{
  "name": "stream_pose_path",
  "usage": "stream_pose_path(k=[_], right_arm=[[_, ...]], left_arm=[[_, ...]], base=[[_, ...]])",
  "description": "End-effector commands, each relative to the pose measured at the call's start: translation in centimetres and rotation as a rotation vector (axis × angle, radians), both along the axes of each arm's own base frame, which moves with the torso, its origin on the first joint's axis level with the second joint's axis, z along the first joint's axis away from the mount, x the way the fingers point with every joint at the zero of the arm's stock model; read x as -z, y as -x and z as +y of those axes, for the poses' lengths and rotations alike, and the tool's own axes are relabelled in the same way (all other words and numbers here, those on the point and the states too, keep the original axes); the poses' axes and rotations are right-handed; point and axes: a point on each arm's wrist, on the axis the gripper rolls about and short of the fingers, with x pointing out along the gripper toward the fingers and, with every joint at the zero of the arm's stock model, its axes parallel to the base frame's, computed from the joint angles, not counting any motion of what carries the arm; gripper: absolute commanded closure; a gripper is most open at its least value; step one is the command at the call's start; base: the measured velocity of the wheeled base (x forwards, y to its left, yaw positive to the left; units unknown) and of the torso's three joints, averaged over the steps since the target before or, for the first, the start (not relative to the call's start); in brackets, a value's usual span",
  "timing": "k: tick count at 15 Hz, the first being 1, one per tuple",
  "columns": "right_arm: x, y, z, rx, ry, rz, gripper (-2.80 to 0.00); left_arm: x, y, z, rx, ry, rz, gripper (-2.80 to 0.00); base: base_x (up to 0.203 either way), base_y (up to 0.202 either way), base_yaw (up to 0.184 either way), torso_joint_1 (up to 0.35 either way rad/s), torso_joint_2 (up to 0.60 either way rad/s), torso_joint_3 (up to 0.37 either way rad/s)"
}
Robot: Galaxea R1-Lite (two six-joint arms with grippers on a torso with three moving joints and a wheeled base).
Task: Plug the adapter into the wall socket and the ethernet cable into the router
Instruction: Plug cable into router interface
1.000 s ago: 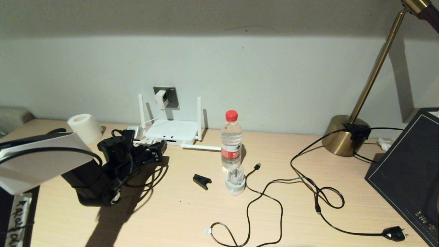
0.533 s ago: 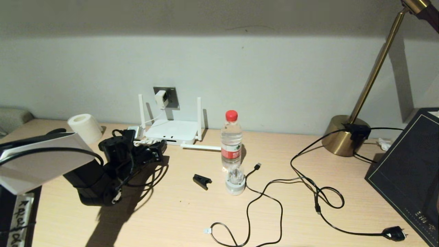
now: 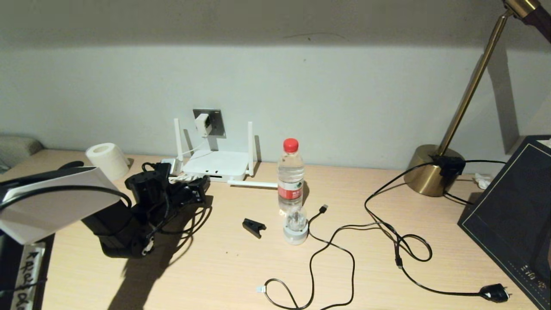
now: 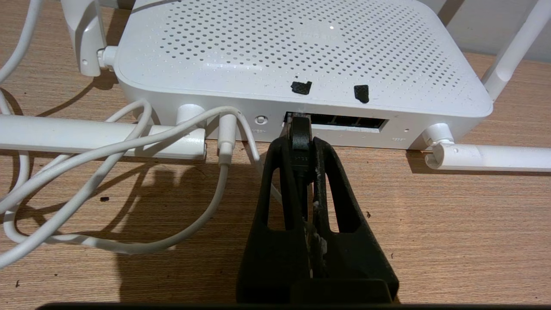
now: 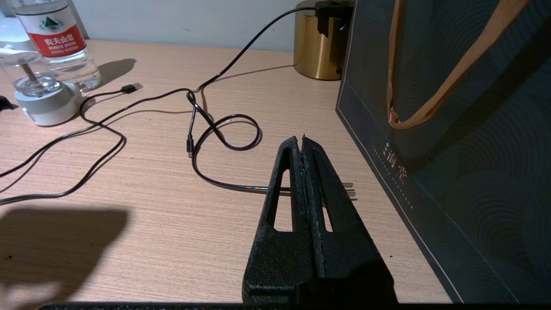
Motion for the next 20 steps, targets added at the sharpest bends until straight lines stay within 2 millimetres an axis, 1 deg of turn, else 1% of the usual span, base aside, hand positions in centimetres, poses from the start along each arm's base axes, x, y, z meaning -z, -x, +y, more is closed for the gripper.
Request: stream_pose_path(k=[1, 8, 16, 20], right_arm=[[0.97, -0.29, 0.0, -0.002, 0.0, 0.035, 0.0], [0.97, -0.29, 0.0, -0.002, 0.0, 0.036, 0.0], [0.97, -0.29, 0.0, -0.002, 0.0, 0.036, 0.0], [0.97, -0.29, 0.0, -0.002, 0.0, 0.036, 0.0]], left_arm=[[0.12, -0.28, -0.04, 0.001, 0.002, -0.009, 0.0], [0.22, -0.46, -0.48, 0.009, 0.002, -0.011, 0.0], [0.19, -0.55, -0.53, -0.001, 0.001, -0.014, 0.0], [-0.21, -0.32, -0.88, 0.007, 0.002, -0.021, 0.0]], base=[[0.0, 0.0, 0.0, 0.0, 0.0, 0.0], [0.0, 0.0, 0.0, 0.0, 0.0, 0.0], [0.0, 0.0, 0.0, 0.0, 0.0, 0.0], [0.0, 0.0, 0.0, 0.0, 0.0, 0.0]])
